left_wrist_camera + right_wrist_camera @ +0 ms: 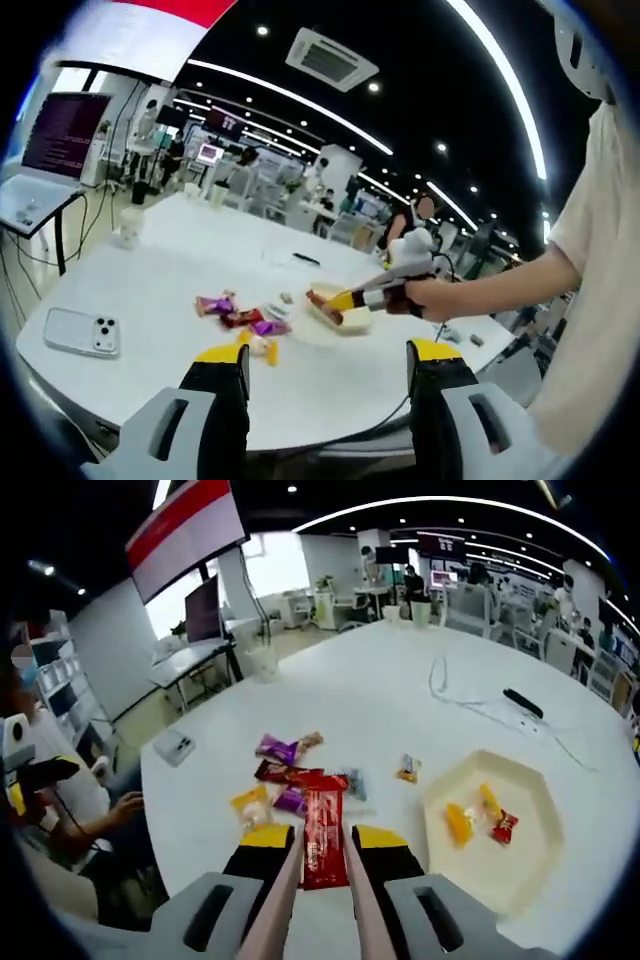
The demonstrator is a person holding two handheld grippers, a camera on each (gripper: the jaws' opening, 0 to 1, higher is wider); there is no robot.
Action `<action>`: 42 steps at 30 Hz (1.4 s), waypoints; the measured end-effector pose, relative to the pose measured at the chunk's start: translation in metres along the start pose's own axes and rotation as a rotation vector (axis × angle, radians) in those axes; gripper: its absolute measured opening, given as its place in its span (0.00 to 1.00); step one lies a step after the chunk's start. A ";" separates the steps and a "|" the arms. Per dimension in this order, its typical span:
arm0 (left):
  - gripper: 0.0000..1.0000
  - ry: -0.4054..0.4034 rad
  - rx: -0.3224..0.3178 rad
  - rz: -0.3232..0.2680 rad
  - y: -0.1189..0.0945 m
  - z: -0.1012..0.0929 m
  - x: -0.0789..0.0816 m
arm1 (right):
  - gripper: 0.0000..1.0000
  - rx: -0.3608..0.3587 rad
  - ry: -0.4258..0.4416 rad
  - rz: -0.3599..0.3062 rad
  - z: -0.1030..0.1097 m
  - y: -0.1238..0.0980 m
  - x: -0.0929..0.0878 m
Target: Place the target food into the container with the food tongs after gripping and lifting it, then release it inside without dropping or visibly crushing the food.
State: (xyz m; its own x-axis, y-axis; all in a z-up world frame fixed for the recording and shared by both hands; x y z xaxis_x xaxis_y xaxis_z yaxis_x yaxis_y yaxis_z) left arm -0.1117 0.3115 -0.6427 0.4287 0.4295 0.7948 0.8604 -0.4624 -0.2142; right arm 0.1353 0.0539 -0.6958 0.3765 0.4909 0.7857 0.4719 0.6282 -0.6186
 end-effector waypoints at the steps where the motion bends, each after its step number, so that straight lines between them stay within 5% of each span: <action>1: 0.63 0.003 -0.001 -0.002 0.000 -0.002 0.000 | 0.22 0.000 -0.001 -0.004 0.000 -0.001 0.000; 42: 0.63 0.030 -0.057 0.005 0.018 -0.022 -0.004 | 0.22 -0.059 -0.037 -0.162 0.000 -0.067 0.037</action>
State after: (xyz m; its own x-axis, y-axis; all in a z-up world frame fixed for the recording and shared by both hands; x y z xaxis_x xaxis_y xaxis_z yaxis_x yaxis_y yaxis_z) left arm -0.1035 0.2847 -0.6374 0.4235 0.4040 0.8109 0.8408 -0.5084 -0.1858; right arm 0.1175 0.0305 -0.6253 0.2626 0.4091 0.8739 0.5703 0.6647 -0.4826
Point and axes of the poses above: the point that each gripper's makers call its tool centre point, and the gripper's own axes: y roughly forward along the fingers, z roughly to its left, x roughly out of its top, the point moved 10 cm from there along -y, roughly backward along the fingers, and after that the axes turned 10 degrees about -y, right-handed, at the moved point
